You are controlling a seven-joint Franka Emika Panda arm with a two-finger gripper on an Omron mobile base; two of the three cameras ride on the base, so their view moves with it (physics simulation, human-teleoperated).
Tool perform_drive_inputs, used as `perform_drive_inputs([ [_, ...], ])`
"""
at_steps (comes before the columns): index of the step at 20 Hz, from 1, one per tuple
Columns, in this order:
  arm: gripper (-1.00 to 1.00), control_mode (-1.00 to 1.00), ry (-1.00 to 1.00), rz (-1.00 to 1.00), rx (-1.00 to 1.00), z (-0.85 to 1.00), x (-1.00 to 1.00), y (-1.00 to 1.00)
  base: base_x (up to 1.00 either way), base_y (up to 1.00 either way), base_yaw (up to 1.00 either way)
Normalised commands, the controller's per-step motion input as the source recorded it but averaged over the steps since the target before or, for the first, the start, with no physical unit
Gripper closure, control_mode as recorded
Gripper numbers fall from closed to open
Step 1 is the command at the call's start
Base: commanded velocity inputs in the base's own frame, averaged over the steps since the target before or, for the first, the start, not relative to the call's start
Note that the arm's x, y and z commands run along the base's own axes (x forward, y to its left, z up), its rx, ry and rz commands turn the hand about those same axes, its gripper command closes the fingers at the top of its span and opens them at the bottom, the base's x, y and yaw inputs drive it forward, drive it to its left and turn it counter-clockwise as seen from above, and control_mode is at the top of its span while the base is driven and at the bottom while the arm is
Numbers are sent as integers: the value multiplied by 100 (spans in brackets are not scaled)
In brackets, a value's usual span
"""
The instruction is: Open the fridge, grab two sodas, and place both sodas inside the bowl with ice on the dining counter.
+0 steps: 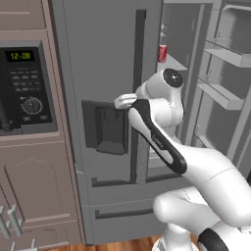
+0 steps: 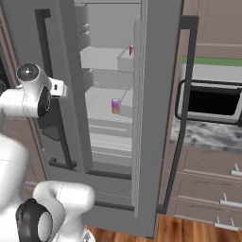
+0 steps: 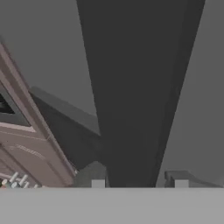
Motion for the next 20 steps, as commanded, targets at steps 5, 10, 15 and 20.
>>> perform_drive_inputs([
  [5, 100, -100, 0, 8, 0, -14, -76, 92, 0, 0, 0],
  [10, 100, -100, 0, 7, 0, -13, -77, 96, 0, 0, 0],
  [15, -100, -100, 0, 6, 0, -13, -80, 96, 0, 0, 0],
  [20, -100, -100, 0, 0, 0, -1, -76, 28, 0, 0, 0],
])
